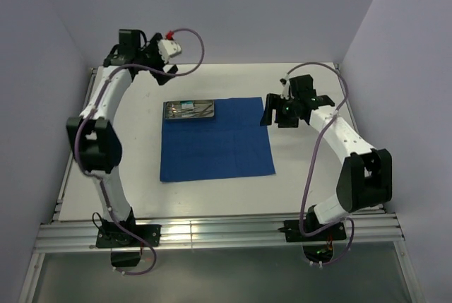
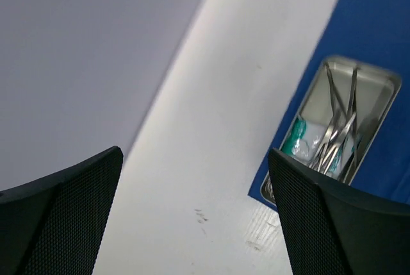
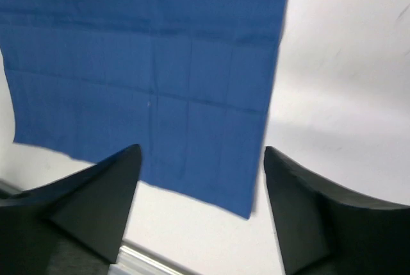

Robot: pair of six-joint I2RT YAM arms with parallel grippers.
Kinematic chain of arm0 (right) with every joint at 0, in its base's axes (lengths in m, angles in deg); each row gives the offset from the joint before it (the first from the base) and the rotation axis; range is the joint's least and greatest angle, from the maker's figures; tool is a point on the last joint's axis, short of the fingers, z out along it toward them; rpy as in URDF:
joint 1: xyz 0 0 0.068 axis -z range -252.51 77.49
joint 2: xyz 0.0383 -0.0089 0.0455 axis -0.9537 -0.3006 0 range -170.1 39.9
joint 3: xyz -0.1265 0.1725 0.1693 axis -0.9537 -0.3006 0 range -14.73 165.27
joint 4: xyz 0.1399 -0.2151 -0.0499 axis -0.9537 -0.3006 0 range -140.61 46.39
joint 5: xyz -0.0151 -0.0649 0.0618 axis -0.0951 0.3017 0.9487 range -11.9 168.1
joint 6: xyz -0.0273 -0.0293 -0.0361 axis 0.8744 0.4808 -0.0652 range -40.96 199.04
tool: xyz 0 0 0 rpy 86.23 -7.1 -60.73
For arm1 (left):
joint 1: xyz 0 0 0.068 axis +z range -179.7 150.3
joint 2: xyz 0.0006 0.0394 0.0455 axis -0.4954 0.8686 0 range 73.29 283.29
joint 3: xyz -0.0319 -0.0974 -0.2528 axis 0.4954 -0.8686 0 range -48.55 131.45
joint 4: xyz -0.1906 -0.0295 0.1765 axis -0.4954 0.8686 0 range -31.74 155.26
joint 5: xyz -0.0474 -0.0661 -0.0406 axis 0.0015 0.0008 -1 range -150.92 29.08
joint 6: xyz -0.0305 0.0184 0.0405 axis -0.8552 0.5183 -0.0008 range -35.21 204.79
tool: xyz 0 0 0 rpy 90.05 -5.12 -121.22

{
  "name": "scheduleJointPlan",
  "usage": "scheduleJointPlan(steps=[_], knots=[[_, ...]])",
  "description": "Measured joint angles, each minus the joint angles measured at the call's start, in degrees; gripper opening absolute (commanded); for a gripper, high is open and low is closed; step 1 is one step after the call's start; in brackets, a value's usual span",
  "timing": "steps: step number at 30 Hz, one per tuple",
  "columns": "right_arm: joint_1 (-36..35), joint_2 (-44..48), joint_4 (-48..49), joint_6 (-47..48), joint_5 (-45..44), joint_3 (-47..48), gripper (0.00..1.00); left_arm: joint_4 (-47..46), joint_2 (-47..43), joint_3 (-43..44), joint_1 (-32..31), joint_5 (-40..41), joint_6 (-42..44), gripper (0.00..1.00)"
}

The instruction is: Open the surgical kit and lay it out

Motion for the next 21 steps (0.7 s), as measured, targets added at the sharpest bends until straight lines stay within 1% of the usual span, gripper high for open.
scheduleJointPlan(steps=[1,3,5,8,10,13,14,16,19,21], knots=[[0.0,1.3,0.3,0.9,-1.0,0.4,0.9,-4.5,-5.7,-4.6,0.4,0.7,-4.2,0.99],[0.0,4.2,1.7,2.8,-2.9,0.5,1.0,-9.7,-13.7,-10.1,0.8,1.1,-11.2,0.99],[0.0,7.4,3.6,5.0,-5.0,0.3,1.0,-12.9,-19.9,-13.3,1.0,1.1,-17.9,0.99],[0.1,13.8,10.4,8.7,-8.7,-2.1,1.0,-16.6,-25.5,-18.8,1.0,1.0,-26.1,0.99],[0.1,18.7,15.8,10.2,-12.1,-5.1,1.0,-20.0,-29.7,-26.9,1.0,1.2,-31.6,0.99],[0.1,23.2,22.1,12.5,-16.7,-8.3,1.0,-20.7,-34.1,-37.8,1.0,2.2,-38.6,0.99],[0.2,23.8,23.3,13.4,-17.5,-8.6,1.0,-19.6,-34.6,-39.6,1.0,2.5,-40.1,0.97],[0.2,23.8,24.6,15.2,-17.4,-8.5,1.0,-17.7,-35.1,-41.7,1.0,2.7,-41.2,0.98],[0.2,22.6,23.8,17.1,-15.2,-8.3,1.0,-14.8,-38.0,-46.1,1.0,2.9,-40.2,0.99],[0.2,21.2,22.5,17.7,-13.6,-7.9,1.0,-12.2,-40.1,-47.9,1.0,3.6,-38.1,0.99]])
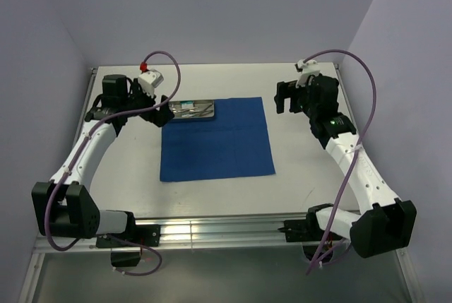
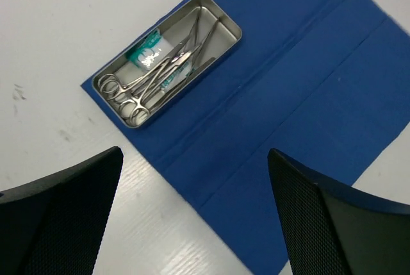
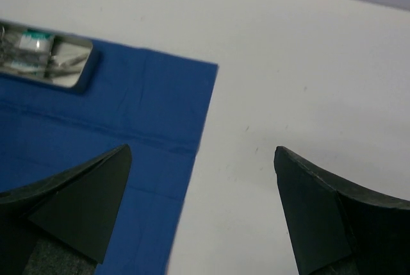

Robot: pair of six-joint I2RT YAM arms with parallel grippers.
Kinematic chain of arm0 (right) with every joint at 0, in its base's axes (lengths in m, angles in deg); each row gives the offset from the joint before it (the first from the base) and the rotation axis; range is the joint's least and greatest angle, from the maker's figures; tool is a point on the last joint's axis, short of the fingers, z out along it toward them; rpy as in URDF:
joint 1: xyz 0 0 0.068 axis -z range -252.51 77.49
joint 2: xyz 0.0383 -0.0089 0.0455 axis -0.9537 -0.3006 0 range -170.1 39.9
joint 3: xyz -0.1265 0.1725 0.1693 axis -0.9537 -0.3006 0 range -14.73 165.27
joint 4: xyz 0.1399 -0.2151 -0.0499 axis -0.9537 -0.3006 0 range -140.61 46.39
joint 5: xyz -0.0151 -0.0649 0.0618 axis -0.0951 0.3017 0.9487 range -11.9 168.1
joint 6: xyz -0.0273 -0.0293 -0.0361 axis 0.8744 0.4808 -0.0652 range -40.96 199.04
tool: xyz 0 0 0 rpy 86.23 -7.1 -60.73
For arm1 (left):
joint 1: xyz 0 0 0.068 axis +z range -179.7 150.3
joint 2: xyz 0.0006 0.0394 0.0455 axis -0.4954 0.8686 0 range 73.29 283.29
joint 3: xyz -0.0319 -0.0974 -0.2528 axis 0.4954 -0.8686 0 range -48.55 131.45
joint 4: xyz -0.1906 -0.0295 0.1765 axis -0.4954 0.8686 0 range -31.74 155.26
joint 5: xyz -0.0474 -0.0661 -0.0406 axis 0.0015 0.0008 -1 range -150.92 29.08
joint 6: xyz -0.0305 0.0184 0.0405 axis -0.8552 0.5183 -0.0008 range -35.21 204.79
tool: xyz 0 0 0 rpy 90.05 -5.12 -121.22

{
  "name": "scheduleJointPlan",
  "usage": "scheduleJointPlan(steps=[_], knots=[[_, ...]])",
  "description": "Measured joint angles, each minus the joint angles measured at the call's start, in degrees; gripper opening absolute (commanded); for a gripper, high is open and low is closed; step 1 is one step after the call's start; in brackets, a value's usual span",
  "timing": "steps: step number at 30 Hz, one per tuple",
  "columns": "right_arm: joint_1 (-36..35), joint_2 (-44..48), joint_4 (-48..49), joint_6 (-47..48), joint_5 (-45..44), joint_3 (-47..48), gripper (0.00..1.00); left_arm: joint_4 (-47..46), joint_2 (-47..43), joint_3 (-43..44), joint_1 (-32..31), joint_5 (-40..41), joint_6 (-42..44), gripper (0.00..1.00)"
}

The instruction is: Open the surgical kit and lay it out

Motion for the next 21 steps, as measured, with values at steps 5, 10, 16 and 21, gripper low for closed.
scheduleJointPlan(steps=[5,10,16,21], knots=[[0.0,-8.8,-7.1,0.7,4.4,7.5,1.0,3.4,0.0,0.7,0.0,-0.3,10.7,0.91],[0.0,-11.3,-9.5,-0.3,9.5,7.7,1.0,9.6,10.9,9.3,0.3,-4.4,27.6,0.66],[0.0,-11.1,-10.2,-1.2,14.3,6.9,1.0,24.4,37.7,38.4,1.7,-11.3,45.4,0.46],[0.0,-11.0,-10.7,-1.3,16.6,5.8,1.0,31.9,50.3,52.0,2.4,-13.4,52.7,0.35]])
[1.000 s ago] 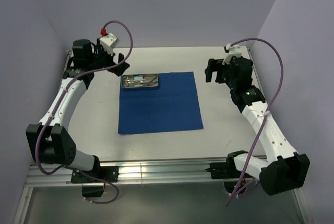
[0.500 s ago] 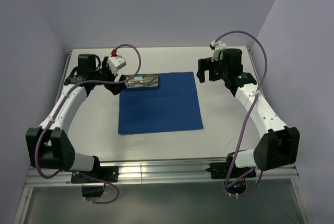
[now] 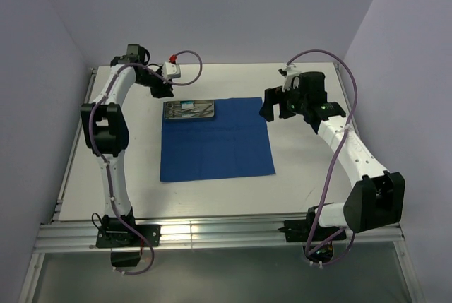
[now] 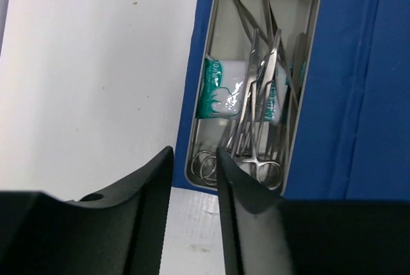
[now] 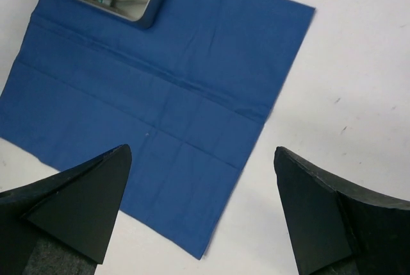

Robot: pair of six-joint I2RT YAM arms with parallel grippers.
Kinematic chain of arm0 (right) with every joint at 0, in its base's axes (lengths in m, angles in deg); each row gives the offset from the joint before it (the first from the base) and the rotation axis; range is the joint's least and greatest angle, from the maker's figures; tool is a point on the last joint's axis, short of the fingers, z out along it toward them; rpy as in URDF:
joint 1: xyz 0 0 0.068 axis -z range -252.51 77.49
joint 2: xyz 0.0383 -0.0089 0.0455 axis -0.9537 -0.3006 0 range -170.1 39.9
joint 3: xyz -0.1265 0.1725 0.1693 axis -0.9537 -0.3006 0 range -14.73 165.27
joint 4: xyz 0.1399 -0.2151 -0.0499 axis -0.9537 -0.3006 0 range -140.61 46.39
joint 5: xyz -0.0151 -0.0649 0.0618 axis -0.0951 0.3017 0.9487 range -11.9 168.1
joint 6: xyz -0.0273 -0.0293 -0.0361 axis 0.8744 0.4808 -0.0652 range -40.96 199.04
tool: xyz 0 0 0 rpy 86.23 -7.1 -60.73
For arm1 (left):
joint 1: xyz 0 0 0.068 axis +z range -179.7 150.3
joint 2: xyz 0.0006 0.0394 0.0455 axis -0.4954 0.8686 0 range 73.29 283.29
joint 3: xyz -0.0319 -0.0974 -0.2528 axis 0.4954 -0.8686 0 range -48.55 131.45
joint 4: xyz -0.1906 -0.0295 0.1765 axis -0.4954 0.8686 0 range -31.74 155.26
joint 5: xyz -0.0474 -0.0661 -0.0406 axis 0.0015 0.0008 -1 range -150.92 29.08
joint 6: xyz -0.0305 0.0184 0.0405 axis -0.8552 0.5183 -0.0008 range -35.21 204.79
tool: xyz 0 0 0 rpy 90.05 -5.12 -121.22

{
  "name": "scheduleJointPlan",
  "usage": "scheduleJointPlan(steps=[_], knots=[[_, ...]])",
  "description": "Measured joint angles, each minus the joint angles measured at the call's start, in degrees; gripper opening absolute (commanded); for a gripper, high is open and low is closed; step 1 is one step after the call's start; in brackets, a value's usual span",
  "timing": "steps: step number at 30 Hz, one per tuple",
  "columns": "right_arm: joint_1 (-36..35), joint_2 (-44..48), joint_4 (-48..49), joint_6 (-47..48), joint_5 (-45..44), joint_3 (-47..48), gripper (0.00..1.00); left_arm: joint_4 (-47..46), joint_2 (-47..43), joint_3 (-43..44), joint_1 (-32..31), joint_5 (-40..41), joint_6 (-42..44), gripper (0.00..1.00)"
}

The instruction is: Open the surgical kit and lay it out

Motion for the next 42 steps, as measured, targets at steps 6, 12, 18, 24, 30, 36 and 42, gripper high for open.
scheduleJointPlan(steps=[6,12,18,24,30,36,42], knots=[[0.0,0.0,-0.7,-0.5,1.7,-0.2,1.0,2.9,4.3,3.5,-0.2,1.0,5.3,0.3],[0.0,-1.1,-0.7,-1.0,3.0,-0.2,1.0,3.9,5.1,2.0,-1.0,3.1,10.1,0.27],[0.0,-2.4,-0.7,-2.7,4.1,-0.2,1.0,3.8,5.1,-0.5,-2.4,4.6,11.7,0.25],[0.0,-2.4,-0.7,-3.6,4.9,-0.2,1.0,3.5,5.2,-0.5,-3.8,5.2,11.6,0.22],[0.0,-2.4,-0.7,-3.8,4.9,-0.3,1.0,2.8,5.2,-1.1,-4.9,5.7,11.5,0.2],[0.0,-2.4,-0.9,-3.9,4.9,-1.1,1.0,2.6,5.1,-3.8,-5.2,6.2,10.3,0.25],[0.0,-2.4,-0.9,-4.0,5.0,-1.2,1.0,1.8,4.8,-6.1,-5.2,7.0,8.9,0.26]])
